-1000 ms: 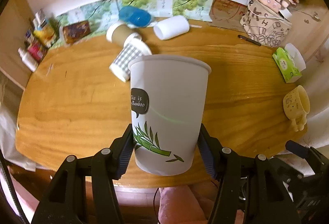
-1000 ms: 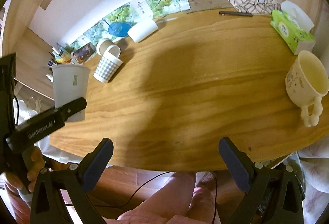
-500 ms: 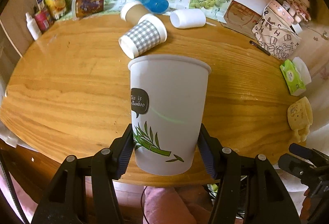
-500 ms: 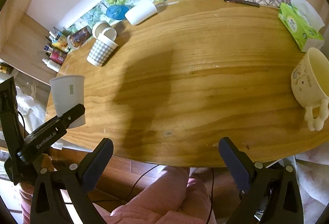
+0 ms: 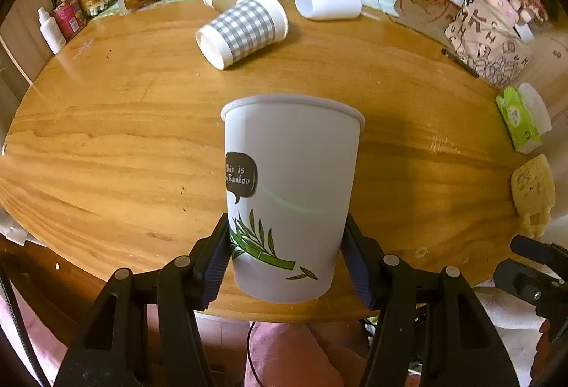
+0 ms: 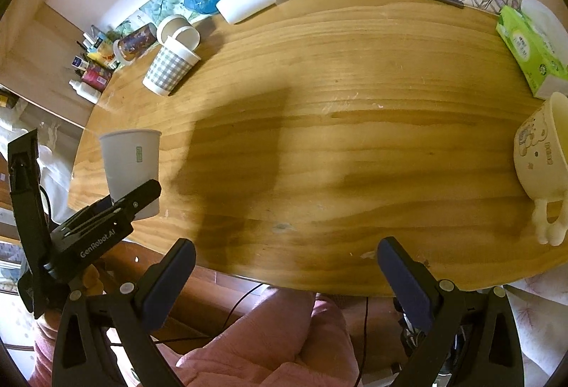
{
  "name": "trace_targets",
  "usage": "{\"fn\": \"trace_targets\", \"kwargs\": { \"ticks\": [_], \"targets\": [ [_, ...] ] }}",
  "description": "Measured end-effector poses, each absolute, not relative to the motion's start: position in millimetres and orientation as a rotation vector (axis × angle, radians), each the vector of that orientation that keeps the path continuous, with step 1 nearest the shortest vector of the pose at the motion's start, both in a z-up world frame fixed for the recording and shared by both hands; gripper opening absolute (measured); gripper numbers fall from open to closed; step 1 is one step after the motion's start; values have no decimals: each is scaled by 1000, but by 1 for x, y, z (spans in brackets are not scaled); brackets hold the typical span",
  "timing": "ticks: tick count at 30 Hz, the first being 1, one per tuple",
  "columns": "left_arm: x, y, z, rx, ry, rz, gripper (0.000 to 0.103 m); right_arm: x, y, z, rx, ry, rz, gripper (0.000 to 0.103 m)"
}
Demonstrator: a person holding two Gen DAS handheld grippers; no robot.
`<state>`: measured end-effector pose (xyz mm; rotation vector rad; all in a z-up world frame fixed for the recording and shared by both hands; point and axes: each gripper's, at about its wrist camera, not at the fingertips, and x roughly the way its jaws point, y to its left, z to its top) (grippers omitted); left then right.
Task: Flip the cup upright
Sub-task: 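Lift the panda cup with the left gripper and carry it toward the right gripper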
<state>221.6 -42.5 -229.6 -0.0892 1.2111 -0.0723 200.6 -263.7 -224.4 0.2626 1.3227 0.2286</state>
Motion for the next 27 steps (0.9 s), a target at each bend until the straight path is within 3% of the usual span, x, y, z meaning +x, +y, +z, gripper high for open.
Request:
{"fn": "trace_targets", "kwargs": {
  "ticks": [27],
  "targets": [
    [226, -55, -254, -40, 1326, -95, 64, 208, -264, -235, 278, 1343, 239, 103]
  ]
}}
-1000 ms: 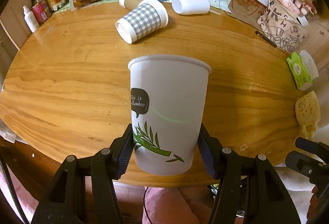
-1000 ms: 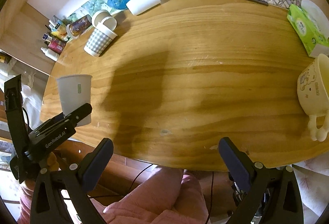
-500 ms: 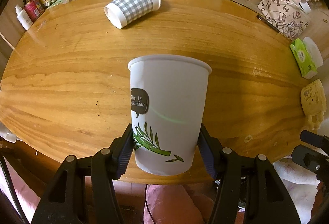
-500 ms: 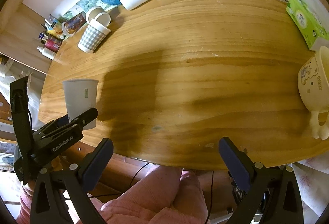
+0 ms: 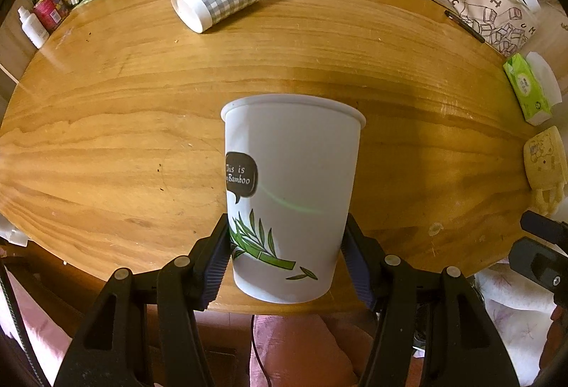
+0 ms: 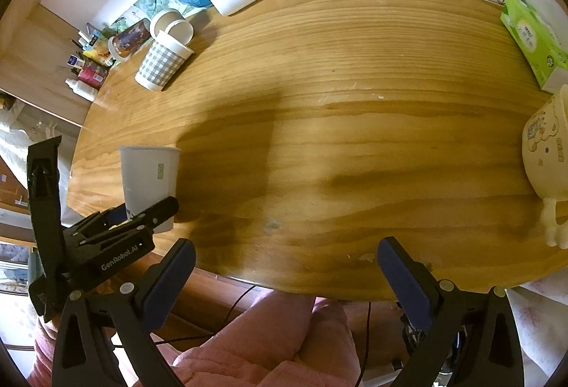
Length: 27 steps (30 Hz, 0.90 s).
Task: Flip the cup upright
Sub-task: 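Lift the panda cup with the left gripper and carry it toward the right gripper, then grasp the panda cup with the right gripper while the left gripper opens and releases it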
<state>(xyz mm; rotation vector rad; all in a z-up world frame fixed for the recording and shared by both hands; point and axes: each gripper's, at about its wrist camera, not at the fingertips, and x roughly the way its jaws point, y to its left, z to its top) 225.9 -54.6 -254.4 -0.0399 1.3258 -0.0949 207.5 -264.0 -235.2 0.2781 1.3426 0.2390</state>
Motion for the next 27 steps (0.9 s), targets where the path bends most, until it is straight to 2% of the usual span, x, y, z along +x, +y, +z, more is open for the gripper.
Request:
{"fn": "trace_targets", "kwargs": {
  "ticks": [16, 18, 20, 23, 27],
  "targets": [
    [223, -59, -261, -33, 1351, -113, 64, 206, -247, -243, 259, 1352, 263, 103],
    [221, -59, -260, -40, 1349, -114, 68, 204, -246, -244, 259, 1352, 265, 103],
    [217, -58, -258, -41, 1340, -113, 76, 203, -245, -244, 260, 1351, 268, 103],
    [211, -58, -255, -52, 1329, -121, 81, 199, -241, -245, 258, 1348, 275, 103],
    [199, -53, -251, -67, 1317, -115, 81, 195, -238, -244, 263, 1328, 279, 103]
  ]
}}
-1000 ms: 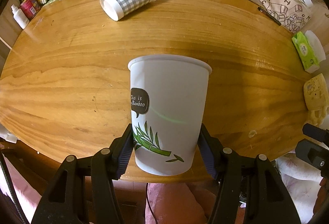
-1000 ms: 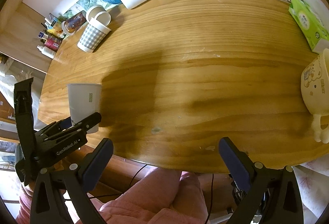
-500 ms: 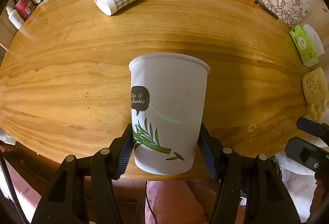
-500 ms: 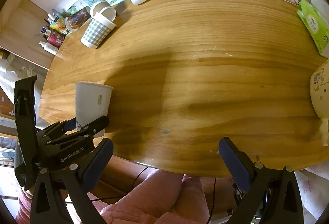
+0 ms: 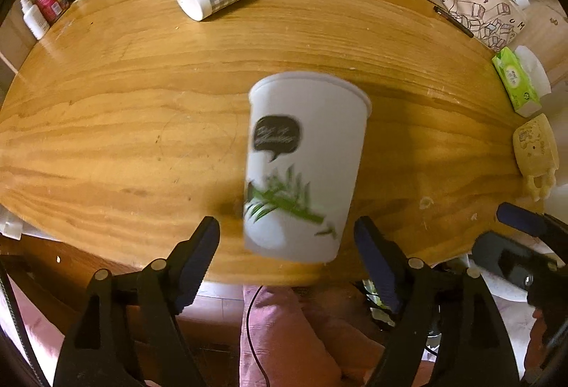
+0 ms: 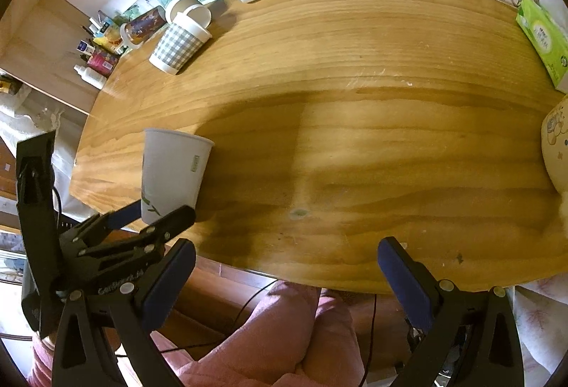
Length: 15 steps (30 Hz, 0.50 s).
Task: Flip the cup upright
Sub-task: 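Grasp the panda cup with the right gripper while the left gripper opens and releases it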
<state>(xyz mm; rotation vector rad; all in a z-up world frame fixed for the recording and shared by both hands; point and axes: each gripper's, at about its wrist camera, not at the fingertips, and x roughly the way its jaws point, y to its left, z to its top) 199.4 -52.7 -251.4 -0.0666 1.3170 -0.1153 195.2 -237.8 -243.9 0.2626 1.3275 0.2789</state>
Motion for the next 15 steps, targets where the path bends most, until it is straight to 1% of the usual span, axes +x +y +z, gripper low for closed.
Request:
{"fn": "trace_targets", "kwargs": {
  "ticks": [15],
  "targets": [
    [164, -30, -240, -66, 1315, -112, 81, 212, -215, -245, 325, 1303, 318, 103]
  ]
}}
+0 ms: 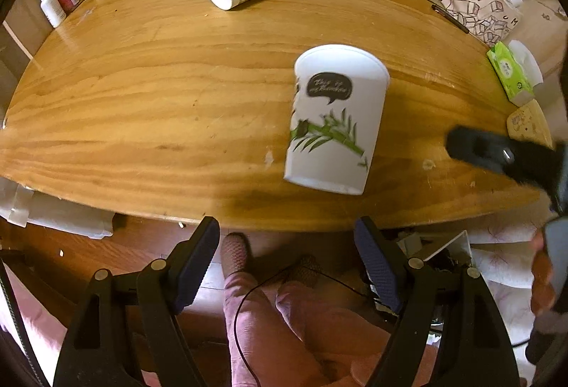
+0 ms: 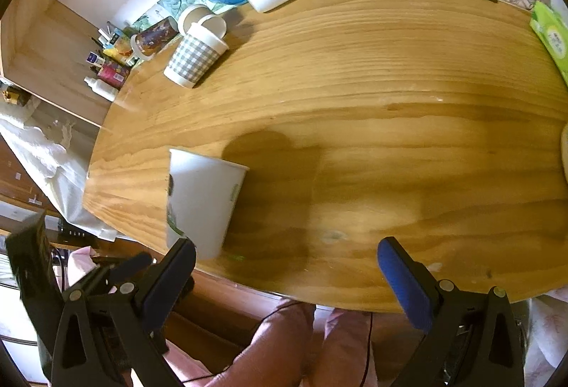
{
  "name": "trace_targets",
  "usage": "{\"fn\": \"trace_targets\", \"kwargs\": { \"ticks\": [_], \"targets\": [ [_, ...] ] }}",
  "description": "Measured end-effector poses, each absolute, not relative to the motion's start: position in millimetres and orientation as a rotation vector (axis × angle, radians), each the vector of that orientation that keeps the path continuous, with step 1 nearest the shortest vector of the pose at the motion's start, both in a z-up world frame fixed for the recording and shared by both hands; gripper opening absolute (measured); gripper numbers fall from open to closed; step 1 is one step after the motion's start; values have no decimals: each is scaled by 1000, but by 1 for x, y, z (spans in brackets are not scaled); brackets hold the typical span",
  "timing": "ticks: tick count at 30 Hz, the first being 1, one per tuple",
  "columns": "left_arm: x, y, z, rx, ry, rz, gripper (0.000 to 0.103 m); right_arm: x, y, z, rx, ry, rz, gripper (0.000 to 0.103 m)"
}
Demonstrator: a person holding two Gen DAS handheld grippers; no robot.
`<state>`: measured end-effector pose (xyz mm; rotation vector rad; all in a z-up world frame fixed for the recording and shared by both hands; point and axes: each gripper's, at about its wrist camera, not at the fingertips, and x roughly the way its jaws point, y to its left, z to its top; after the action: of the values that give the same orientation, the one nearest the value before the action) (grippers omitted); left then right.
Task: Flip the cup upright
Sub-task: 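Grasp the panda cup with the right gripper while the left gripper opens and releases it, then rotate the held panda cup with the right gripper until its rim faces up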
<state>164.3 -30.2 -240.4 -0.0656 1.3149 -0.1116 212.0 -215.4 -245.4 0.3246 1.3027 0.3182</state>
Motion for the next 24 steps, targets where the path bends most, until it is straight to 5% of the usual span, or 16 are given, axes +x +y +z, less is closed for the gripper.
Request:
{"fn": "trace_targets", "kwargs": {
  "ticks": [24],
  "targets": [
    [151, 29, -239, -26, 1380, -139, 81, 241, -171, -270, 354, 1384, 174, 103]
  ]
}}
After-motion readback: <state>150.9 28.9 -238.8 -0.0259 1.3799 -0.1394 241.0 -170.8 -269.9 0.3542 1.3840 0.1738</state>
